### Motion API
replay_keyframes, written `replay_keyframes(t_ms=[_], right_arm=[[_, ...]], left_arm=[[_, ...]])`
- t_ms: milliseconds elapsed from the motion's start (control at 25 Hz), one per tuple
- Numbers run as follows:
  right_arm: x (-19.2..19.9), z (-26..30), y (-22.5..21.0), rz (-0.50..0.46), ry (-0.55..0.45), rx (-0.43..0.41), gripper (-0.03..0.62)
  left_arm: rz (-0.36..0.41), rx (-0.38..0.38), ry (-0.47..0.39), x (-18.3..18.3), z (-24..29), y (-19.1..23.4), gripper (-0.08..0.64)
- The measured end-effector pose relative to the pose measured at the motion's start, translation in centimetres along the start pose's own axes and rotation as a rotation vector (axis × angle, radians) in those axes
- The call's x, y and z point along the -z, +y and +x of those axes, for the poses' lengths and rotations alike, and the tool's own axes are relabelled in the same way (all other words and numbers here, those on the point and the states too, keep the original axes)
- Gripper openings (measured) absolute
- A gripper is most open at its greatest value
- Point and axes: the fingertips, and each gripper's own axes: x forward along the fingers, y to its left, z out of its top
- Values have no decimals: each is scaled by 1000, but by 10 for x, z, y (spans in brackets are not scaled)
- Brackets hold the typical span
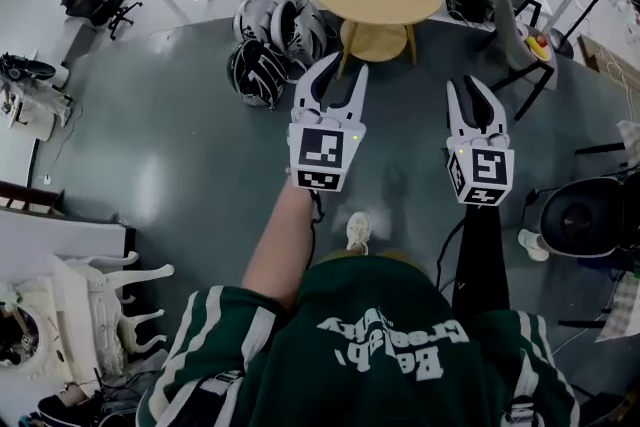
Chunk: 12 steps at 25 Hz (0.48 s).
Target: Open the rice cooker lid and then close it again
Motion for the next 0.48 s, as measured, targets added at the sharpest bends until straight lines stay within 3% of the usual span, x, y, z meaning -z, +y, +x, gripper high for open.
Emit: replay_keyframes(t_ms=[480], right_arm=[[5,103,4,-21,13,4,110]], left_arm=[[9,57,-4,21,81,58,114]])
